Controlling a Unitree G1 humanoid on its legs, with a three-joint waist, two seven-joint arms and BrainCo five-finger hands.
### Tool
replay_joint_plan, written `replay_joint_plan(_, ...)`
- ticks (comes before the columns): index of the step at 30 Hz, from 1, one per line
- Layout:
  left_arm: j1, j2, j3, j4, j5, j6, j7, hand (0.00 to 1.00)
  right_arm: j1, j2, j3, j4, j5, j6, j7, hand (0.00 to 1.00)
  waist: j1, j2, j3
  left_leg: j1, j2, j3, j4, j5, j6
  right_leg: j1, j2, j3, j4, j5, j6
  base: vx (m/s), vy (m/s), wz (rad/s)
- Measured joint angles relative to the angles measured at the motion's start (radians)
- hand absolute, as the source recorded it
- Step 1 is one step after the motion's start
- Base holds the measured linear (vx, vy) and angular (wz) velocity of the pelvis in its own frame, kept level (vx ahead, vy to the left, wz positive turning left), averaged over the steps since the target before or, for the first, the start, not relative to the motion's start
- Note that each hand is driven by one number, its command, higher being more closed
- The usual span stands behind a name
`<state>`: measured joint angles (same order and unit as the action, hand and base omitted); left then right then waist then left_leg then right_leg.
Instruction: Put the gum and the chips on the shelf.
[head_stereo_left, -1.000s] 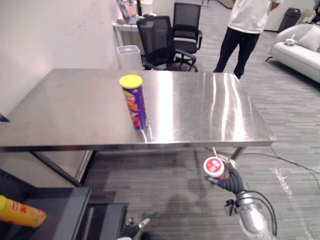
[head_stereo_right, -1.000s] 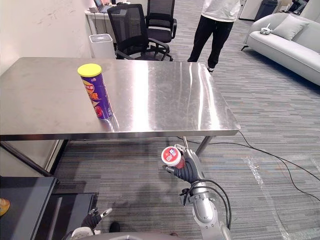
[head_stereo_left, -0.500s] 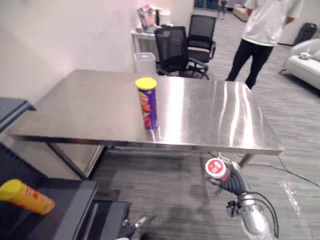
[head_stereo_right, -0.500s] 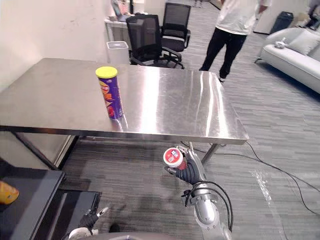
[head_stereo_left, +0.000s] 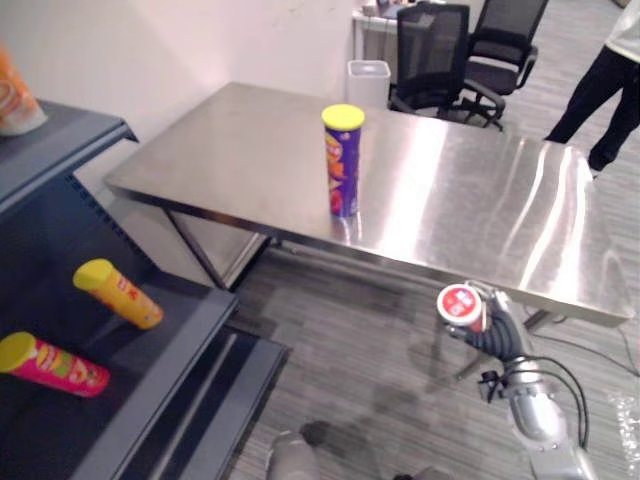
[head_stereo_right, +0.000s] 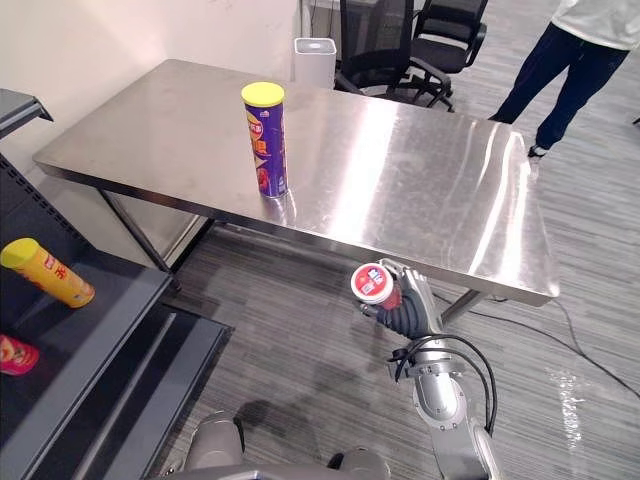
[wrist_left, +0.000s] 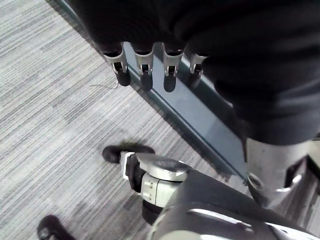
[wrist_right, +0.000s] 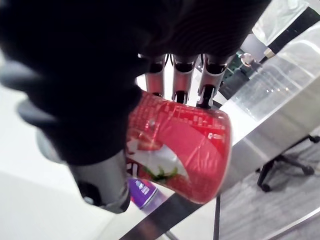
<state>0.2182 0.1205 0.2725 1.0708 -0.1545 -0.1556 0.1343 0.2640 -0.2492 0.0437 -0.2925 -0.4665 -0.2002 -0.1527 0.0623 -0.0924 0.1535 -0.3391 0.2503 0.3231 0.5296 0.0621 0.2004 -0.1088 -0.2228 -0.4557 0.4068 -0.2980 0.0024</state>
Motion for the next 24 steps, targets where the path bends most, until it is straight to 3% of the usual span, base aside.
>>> replay_joint_plan(1,-0.018,0.004,0.011,-0.004,0.0,-0.001,0.002,0.0,0.01,0.015,-0.004,-0.005,0.003,0.002,0.005,1.0,-0.003,-0.004,-0.003,0.013,-0.014,0.009,-0.038,0.0,-0.026,0.003,-0.008,-0.03,-0.035,0.022,-0.004,-0.11,-0.065,0.92)
replay_joint_plan(2,-0.026,0.007,0.028,-0.009,0.0,0.0,0.007,0.0,0.014,0.024,-0.015,-0.009,0.007,-0.001,0.009,1.0,0.003,0.002,0.005,0.012,0.057,0.087,0.165,-0.081,-0.044,0.01,-0.003,-0.075,-0.055,0.049,0.004,-0.05,-0.044,0.86)
replay_joint_plan(3,-0.025,0.004,0.029,-0.007,0.001,0.001,0.01,0.0,0.023,0.042,-0.025,-0.011,0.015,-0.001,0.01,1.0,-0.006,0.007,0.006,0.043,0.109,0.137,0.281,-0.115,-0.076,0.013,-0.002,-0.117,-0.057,0.049,0.001,-0.05,-0.06,0.95)
replay_joint_plan(5,-0.034,-0.009,0.022,-0.007,0.005,-0.001,0.01,0.0,0.072,0.053,-0.054,-0.011,0.043,0.003,0.014,1.0,-0.033,0.035,-0.011,0.127,0.159,0.211,0.285,-0.091,-0.088,0.014,-0.009,-0.196,-0.063,0.048,0.0,-0.04,-0.022,1.24)
replay_joint_plan(6,-0.045,-0.009,0.01,-0.008,0.01,-0.002,0.009,0.0,0.102,0.055,-0.077,-0.013,0.049,0.005,0.024,1.0,-0.045,0.056,-0.022,0.179,0.161,0.268,0.204,-0.061,-0.099,0.007,-0.022,-0.245,-0.061,0.046,0.0,-0.07,0.05,1.3)
replay_joint_plan(8,-0.057,-0.001,0.01,-0.014,0.013,-0.011,0.011,0.0,0.125,0.069,-0.082,-0.007,0.054,0.017,0.035,1.0,-0.064,0.036,-0.021,0.189,0.118,0.361,0.094,-0.056,-0.101,0.014,-0.047,-0.318,-0.105,0.076,0.013,-0.09,0.043,1.38)
replay_joint_plan(10,-0.056,0.001,0.01,-0.013,0.02,-0.009,0.012,0.0,0.131,0.089,-0.082,-0.007,0.054,0.017,0.036,1.0,-0.062,0.037,-0.021,0.195,0.099,0.396,0.023,-0.062,-0.113,0.052,-0.037,-0.401,-0.165,0.116,0.013,-0.04,0.03,1.06)
replay_joint_plan(11,-0.056,0.0,0.009,-0.009,0.02,-0.009,0.012,0.0,0.132,0.095,-0.083,-0.007,0.054,0.018,0.036,1.0,-0.062,0.037,-0.02,0.193,0.1,0.402,0.021,-0.065,-0.129,0.066,-0.037,-0.423,-0.171,0.117,0.015,-0.05,0.078,0.94)
replay_joint_plan(12,-0.058,-0.004,0.002,0.004,0.02,-0.009,0.011,0.0,0.133,0.099,-0.085,-0.008,0.054,0.017,0.035,1.0,-0.062,0.04,-0.021,0.189,0.095,0.405,-0.011,-0.094,-0.198,0.097,-0.037,-0.472,-0.182,0.12,0.019,-0.05,0.098,0.84)
replay_joint_plan(14,-0.06,-0.01,-0.024,0.005,0.024,-0.009,0.011,0.0,0.133,0.104,-0.087,-0.008,0.054,0.018,0.031,1.0,-0.062,0.056,-0.03,0.207,0.053,0.399,-0.111,-0.104,-0.214,0.109,-0.04,-0.509,-0.184,0.128,0.033,-0.04,0.14,0.85)
replay_joint_plan(18,-0.064,-0.013,-0.033,0.018,0.056,-0.009,0.014,0.0,0.116,0.113,-0.041,-0.007,0.052,0.017,0.031,1.0,-0.054,0.054,-0.028,0.221,-0.035,0.359,-0.291,-0.103,-0.212,0.096,-0.011,-0.537,-0.281,0.207,0.051,-0.06,0.173,0.37)
replay_joint_plan(22,-0.064,-0.008,-0.036,0.025,0.063,-0.009,0.018,0.0,0.093,0.111,-0.003,0.014,0.052,0.017,0.028,1.0,-0.051,0.041,-0.004,0.25,-0.052,0.344,-0.307,-0.111,-0.202,0.09,-0.016,-0.49,-0.269,0.225,0.052,-0.09,0.155,-0.28)
replay_joint_plan(24,-0.064,-0.009,-0.043,0.023,0.063,-0.009,0.018,0.0,0.092,0.11,0.019,0.029,0.053,0.017,0.028,1.0,-0.037,0.04,0.006,0.259,-0.033,0.344,-0.26,-0.148,-0.195,0.083,-0.018,-0.447,-0.237,0.222,0.048,-0.08,0.103,-0.56)
